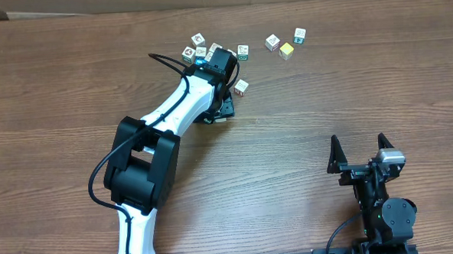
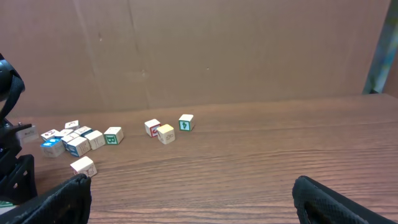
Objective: Form a horizontal line
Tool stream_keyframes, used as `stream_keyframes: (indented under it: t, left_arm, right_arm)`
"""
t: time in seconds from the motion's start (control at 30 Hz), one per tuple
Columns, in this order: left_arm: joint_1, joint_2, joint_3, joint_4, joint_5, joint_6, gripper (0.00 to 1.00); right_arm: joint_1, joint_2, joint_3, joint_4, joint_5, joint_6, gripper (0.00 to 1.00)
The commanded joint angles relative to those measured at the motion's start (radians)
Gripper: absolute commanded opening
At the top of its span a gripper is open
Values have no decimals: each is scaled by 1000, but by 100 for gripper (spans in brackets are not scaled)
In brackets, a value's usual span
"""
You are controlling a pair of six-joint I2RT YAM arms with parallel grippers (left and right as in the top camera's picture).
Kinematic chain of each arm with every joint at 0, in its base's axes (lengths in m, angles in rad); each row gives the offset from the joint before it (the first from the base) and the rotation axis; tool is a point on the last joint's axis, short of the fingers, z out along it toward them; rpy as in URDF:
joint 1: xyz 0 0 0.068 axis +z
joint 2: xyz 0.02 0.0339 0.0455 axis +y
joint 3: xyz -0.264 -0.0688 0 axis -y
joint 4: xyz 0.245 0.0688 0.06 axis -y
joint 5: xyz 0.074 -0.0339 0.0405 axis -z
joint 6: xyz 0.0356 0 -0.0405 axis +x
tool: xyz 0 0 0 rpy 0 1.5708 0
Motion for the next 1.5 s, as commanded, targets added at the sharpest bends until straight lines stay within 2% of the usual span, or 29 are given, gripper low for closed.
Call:
stream_keyframes:
  t: [0.0, 0.53, 0.73, 0.87, 1.47]
  left_arm:
    - [3, 24, -11, 0, 16, 8, 65]
    - [3, 24, -11, -29, 27, -11, 69]
    - [3, 24, -11, -29, 22, -24, 66]
    - [3, 24, -11, -29, 20, -24, 60]
    - [3, 24, -10, -49, 29, -13, 60]
  right_arm:
    - [7, -10, -11, 2, -4, -5, 100]
    - [7, -10, -11, 2, -4, -5, 100]
    - [10, -10, -11, 2, -4, -5, 100]
    - [13, -10, -11, 2, -4, -5, 100]
    - [13, -10, -11, 2, -4, -5, 100]
